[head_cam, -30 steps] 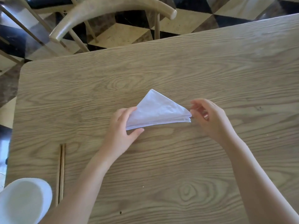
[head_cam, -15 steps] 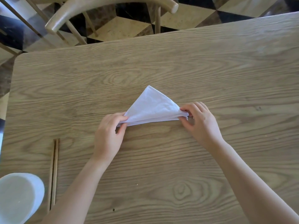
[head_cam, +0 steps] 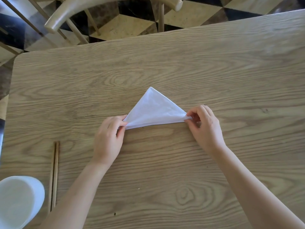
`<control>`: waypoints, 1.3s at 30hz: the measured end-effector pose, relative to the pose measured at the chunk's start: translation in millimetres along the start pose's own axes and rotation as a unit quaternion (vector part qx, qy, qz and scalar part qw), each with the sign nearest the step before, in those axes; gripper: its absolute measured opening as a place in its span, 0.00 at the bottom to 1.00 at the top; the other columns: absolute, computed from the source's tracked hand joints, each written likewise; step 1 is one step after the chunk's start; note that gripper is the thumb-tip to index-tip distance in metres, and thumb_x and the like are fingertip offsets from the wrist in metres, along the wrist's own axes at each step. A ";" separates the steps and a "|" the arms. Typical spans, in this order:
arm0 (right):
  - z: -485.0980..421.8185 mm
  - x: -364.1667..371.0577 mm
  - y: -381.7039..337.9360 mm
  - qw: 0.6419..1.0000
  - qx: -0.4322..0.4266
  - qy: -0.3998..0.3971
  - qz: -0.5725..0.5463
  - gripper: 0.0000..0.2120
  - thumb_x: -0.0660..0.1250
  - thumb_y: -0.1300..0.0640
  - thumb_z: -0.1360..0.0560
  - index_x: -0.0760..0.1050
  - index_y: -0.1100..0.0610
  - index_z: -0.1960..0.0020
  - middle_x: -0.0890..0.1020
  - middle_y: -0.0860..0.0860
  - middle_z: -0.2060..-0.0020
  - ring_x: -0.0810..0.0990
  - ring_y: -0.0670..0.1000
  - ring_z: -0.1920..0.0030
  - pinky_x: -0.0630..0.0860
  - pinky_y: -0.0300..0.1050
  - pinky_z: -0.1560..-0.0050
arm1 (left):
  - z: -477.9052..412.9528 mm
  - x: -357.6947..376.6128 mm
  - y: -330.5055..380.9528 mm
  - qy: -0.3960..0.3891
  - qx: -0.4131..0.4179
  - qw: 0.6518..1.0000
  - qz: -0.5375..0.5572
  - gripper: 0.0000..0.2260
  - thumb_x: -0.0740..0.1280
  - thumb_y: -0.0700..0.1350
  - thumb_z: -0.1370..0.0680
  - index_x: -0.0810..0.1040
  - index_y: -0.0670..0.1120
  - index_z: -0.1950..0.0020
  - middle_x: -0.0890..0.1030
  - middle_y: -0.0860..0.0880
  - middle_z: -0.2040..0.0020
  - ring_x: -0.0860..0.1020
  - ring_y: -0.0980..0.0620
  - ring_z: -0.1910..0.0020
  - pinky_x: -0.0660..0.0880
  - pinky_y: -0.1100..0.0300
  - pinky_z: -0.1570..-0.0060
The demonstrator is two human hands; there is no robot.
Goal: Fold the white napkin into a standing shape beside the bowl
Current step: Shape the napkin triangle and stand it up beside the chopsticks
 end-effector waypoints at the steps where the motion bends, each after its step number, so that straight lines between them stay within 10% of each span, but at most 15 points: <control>1: 0.5 -1.1 1.4 1.000 -0.017 -0.004 0.017 0.08 0.69 0.66 0.30 0.73 0.57 0.57 0.71 0.42 0.62 0.70 0.47 0.58 0.67 0.35 0.60 | 1.0 -0.7 -1.9 -0.001 0.009 1.000 -0.003 0.06 0.68 0.28 0.29 0.77 0.37 0.57 0.83 0.45 0.51 0.79 0.43 0.55 0.75 0.52 0.58; 8: 5.2 -7.4 7.8 0.989 -0.119 -0.010 0.082 0.04 0.69 0.65 0.28 0.75 0.64 0.59 0.76 0.54 0.63 0.72 0.55 0.60 0.71 0.43 0.58 | 4.5 -0.7 -6.7 0.006 0.027 1.000 -0.009 0.07 0.70 0.28 0.30 0.77 0.38 0.56 0.83 0.43 0.51 0.79 0.42 0.53 0.75 0.51 0.54; 18: -4.5 -9.5 -9.2 0.997 0.029 -0.061 0.027 0.10 0.70 0.57 0.28 0.71 0.60 0.62 0.73 0.49 0.64 0.70 0.50 0.58 0.63 0.38 0.60 | -14.0 -2.8 3.3 -0.034 -0.056 0.998 0.005 0.07 0.70 0.39 0.27 0.73 0.40 0.62 0.79 0.48 0.59 0.74 0.45 0.59 0.70 0.55 0.59; 23: -6.8 -11.3 -12.2 0.988 0.065 -0.141 0.024 0.16 0.70 0.59 0.29 0.73 0.53 0.43 0.72 0.42 0.59 0.69 0.47 0.54 0.65 0.39 0.53 | -38.6 -7.4 -5.8 -0.184 -0.191 0.957 0.119 0.17 0.72 0.41 0.29 0.71 0.49 0.44 0.74 0.57 0.59 0.72 0.56 0.64 0.69 0.63 0.62; 27: -20.4 -17.3 -13.3 0.971 0.100 -0.218 0.000 0.14 0.73 0.47 0.33 0.73 0.46 0.50 0.72 0.40 0.58 0.70 0.41 0.57 0.64 0.34 0.61 | -50.0 -10.2 -3.7 -0.290 -0.162 0.940 0.073 0.11 0.71 0.41 0.29 0.74 0.52 0.53 0.73 0.54 0.57 0.71 0.58 0.62 0.67 0.65 0.63; 39: -4.7 -5.5 -2.8 0.987 -0.088 -0.125 0.047 0.10 0.75 0.57 0.33 0.75 0.61 0.63 0.71 0.47 0.65 0.68 0.50 0.59 0.64 0.39 0.58 | -18.6 -11.5 -5.0 -0.166 -0.050 0.981 0.089 0.13 0.73 0.32 0.33 0.73 0.47 0.62 0.73 0.58 0.63 0.71 0.57 0.60 0.68 0.69 0.61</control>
Point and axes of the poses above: each hand's wrist, its own z-axis away from the middle knuckle, its own x-axis out of the palm, y = z × x, the point moved 1 cm from there along -z, towards the middle knuckle
